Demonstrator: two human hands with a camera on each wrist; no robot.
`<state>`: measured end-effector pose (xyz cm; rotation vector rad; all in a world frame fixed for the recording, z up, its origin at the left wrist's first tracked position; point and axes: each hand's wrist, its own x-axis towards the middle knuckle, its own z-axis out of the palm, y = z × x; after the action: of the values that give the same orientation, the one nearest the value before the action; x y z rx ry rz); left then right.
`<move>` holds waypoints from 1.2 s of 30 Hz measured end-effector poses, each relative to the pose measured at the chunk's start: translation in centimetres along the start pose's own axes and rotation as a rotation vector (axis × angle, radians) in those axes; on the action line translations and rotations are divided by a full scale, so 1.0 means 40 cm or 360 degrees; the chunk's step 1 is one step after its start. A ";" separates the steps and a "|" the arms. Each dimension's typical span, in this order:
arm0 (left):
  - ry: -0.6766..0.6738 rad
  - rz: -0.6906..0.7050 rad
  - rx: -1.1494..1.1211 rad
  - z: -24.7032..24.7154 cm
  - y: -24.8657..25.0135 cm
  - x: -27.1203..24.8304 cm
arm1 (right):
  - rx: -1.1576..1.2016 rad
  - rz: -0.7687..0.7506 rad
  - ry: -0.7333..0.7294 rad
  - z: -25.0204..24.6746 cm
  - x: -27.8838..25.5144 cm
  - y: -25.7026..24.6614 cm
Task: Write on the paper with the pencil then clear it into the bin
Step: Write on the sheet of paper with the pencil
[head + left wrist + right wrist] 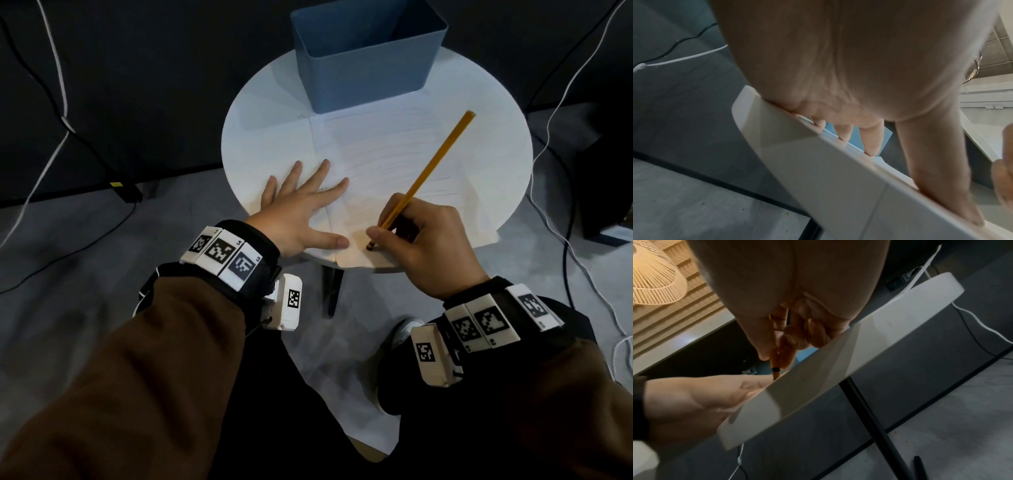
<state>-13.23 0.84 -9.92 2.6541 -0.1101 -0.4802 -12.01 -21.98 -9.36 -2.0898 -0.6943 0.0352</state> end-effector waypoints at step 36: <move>0.0012 -0.0005 -0.0028 0.000 -0.002 0.002 | -0.0139 -0.0109 0.0135 -0.007 0.004 0.002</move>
<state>-13.17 0.90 -10.00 2.6394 -0.0988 -0.4703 -11.76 -22.14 -9.23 -2.1359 -0.7266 -0.1230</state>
